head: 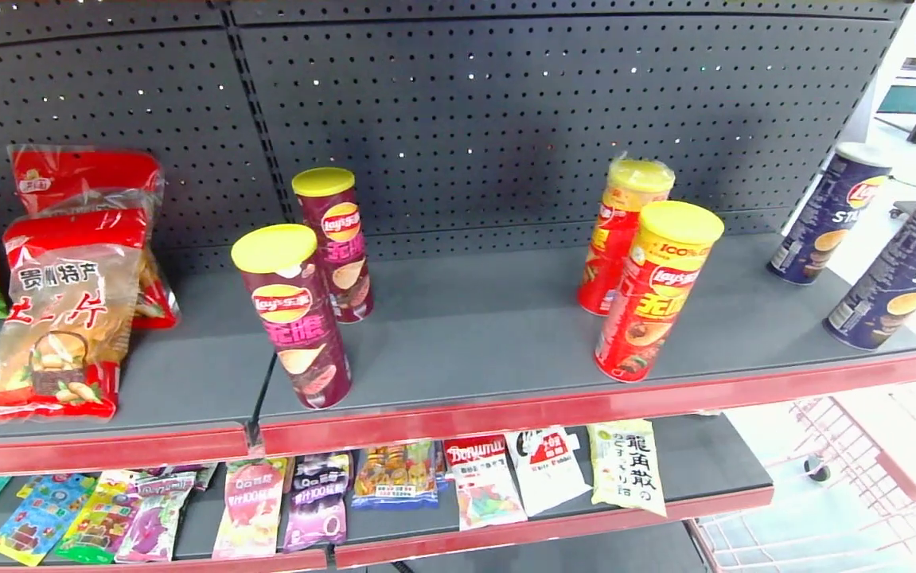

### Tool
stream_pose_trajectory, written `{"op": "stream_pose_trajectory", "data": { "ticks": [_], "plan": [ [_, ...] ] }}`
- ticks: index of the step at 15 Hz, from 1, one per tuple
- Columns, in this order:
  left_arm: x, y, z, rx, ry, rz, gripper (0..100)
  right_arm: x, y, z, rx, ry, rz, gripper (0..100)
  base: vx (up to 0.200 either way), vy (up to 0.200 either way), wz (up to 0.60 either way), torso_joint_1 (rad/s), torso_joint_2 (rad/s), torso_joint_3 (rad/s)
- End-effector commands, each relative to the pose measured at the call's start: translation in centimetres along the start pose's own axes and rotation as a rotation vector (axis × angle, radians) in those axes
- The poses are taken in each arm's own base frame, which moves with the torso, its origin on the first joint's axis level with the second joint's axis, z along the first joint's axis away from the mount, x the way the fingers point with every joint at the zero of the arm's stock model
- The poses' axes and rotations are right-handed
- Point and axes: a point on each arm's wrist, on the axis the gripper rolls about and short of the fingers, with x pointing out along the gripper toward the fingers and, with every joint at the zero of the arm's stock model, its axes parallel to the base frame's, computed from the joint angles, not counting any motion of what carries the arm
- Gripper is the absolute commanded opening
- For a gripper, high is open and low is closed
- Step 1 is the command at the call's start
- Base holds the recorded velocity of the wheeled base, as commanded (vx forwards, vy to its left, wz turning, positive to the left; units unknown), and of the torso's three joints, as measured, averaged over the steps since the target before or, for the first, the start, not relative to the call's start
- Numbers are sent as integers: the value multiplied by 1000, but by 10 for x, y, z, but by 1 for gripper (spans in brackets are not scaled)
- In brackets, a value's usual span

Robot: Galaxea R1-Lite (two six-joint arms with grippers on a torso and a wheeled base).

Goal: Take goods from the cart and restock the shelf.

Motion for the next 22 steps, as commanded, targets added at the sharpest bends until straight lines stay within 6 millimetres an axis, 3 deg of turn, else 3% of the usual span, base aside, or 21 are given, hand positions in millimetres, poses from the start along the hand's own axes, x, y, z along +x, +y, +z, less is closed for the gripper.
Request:
{"op": "stream_pose_trajectory", "data": {
  "ticks": [1,8,20,22],
  "plan": [
    [0,0,0,0,1,0,100,0,0,0,0,1,1,100,0,-200,0,-2,2,2],
    [0,0,0,0,1,0,100,0,0,0,0,1,1,100,0,-200,0,2,3,-1],
    [0,0,0,0,1,0,100,0,0,0,0,1,1,100,0,0,50,1,0,0],
    [0,0,0,0,1,0,100,0,0,0,0,1,1,100,0,0,600,2,0,0]
  ]
}}
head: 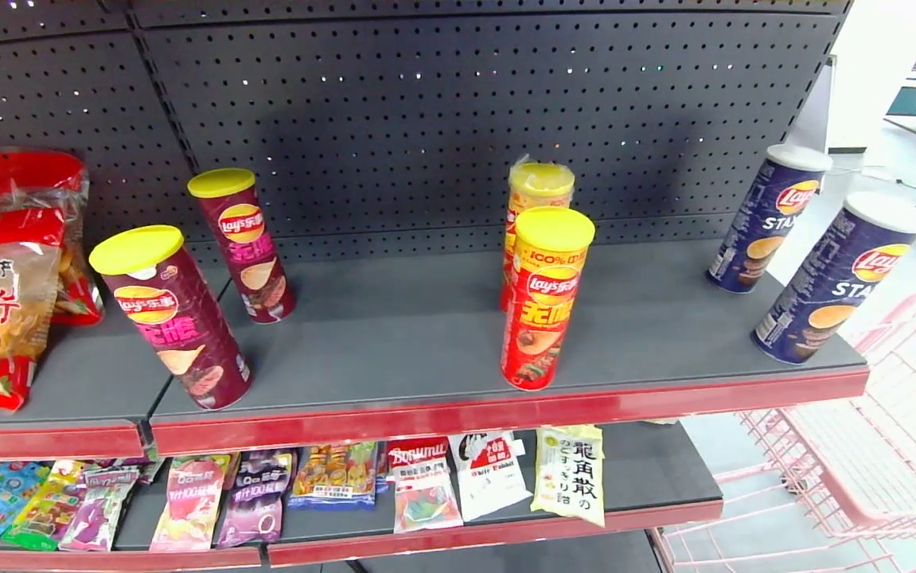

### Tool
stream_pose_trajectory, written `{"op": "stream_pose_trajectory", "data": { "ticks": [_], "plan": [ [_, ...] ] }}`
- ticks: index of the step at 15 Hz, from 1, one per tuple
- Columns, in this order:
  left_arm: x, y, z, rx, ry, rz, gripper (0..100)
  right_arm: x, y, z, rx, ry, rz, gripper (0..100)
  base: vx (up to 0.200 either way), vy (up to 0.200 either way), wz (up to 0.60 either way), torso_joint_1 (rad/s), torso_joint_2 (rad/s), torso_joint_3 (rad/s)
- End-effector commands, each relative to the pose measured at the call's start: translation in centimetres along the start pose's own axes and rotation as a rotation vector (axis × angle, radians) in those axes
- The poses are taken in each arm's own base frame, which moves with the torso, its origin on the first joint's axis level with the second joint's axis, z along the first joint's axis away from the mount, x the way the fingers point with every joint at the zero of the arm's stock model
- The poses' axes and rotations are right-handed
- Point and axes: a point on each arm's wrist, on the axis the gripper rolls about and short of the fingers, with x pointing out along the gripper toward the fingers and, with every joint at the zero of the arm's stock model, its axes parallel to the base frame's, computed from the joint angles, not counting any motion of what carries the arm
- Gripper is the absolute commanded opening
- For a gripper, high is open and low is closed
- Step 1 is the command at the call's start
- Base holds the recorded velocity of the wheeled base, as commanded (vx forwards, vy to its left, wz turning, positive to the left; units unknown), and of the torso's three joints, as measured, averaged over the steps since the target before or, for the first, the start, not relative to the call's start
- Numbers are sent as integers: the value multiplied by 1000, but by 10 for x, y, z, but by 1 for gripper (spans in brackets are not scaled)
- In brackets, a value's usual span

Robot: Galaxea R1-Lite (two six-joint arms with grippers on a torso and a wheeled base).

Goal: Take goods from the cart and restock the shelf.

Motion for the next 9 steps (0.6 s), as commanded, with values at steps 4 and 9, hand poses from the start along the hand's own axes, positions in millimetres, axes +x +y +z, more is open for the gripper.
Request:
{"op": "stream_pose_trajectory", "data": {
  "ticks": [4,9],
  "plan": [
    [0,0,0,0,2,1,100,0,0,0,-1,2,1,100,0,0,150,-1,1,1],
    [0,0,0,0,1,1,100,0,0,0,1,2,1,100,0,0,0,0,0,0]
  ]
}}
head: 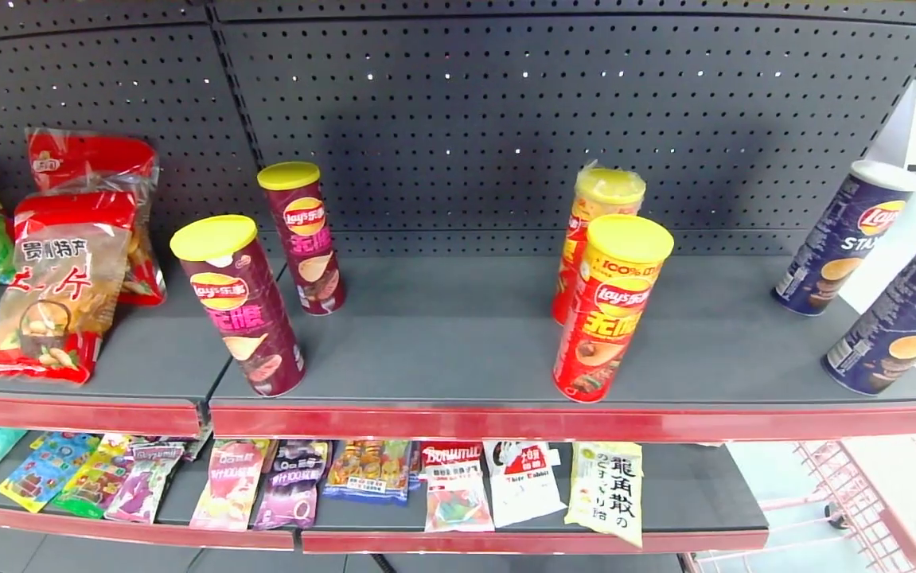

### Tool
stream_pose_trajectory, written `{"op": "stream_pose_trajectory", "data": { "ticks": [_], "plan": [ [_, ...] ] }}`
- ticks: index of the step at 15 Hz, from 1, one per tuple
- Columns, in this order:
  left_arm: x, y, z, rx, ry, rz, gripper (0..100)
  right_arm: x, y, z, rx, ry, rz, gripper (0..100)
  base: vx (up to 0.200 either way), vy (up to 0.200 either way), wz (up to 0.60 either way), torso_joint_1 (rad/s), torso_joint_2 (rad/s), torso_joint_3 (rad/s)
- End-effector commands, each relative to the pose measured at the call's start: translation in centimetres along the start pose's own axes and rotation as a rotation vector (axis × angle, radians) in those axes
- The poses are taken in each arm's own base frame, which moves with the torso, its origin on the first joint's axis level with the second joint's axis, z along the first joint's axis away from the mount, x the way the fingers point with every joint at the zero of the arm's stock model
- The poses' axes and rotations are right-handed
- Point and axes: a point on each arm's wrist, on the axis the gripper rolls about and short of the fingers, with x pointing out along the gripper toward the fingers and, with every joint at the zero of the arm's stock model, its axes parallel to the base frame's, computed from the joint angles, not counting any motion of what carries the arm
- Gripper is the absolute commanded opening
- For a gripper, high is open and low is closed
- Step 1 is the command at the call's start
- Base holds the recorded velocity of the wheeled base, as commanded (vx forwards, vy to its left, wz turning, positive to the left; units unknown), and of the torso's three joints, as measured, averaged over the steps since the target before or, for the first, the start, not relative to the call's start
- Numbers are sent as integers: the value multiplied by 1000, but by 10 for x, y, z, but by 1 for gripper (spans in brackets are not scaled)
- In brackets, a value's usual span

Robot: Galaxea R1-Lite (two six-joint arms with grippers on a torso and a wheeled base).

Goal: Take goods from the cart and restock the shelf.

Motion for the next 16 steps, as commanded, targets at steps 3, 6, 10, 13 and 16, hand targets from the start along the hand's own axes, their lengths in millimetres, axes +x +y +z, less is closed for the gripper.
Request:
{"op": "stream_pose_trajectory", "data": {
  "ticks": [3,6,10,13,16],
  "plan": [
    [0,0,0,0,0,0,100,0,0,0,0,2,1,100,0,0,-200,2,2,4],
    [0,0,0,0,0,0,100,0,0,0,0,2,1,100,0,0,0,0,0,0],
    [0,0,0,0,2,0,100,0,0,0,0,2,1,100,0,0,0,0,0,0],
    [0,0,0,1,2,0,100,0,0,0,0,2,2,100,0,-200,0,-4,2,1],
    [0,0,0,1,2,0,100,0,0,0,0,2,2,100,0,-200,0,10,7,4]
  ]
}}
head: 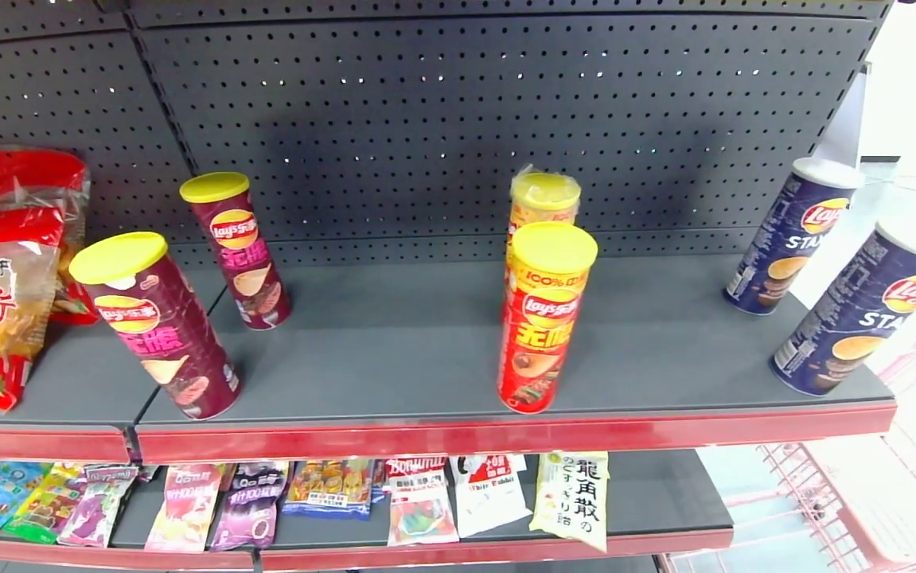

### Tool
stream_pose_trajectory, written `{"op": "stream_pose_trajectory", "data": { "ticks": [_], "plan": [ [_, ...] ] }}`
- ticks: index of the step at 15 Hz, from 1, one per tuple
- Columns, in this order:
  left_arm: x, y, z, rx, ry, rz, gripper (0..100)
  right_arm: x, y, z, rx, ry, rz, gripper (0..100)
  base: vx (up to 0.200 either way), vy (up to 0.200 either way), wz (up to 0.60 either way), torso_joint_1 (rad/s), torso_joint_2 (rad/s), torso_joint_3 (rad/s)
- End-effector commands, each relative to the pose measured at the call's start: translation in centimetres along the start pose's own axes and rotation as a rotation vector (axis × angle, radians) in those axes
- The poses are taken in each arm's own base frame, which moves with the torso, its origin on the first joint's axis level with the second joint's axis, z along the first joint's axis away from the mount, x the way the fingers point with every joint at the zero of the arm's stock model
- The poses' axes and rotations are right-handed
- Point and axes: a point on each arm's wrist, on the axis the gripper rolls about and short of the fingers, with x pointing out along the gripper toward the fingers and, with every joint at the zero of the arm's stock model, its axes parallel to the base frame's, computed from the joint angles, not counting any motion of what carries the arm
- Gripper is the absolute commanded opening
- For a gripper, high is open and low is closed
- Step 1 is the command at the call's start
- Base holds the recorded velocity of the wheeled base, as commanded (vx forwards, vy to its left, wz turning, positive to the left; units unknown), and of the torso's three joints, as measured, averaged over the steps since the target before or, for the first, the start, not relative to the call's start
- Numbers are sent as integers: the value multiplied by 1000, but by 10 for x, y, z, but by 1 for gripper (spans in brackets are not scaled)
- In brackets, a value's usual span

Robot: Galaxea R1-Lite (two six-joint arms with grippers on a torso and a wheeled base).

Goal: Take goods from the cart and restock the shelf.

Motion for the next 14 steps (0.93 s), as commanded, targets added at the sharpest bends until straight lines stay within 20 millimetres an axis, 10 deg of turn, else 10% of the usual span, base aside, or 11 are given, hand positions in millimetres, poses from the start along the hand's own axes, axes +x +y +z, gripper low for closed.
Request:
{"op": "stream_pose_trajectory", "data": {
  "ticks": [1,14],
  "plan": [
    [0,0,0,0,0,-1,100,0,0,0,-1,1,0,100,0,-200,0,-2,-2,7],
    [0,0,0,-2,0,-1,100,0,0,0,-1,1,-1,100,31,-31,0,1,0,0]
  ]
}}
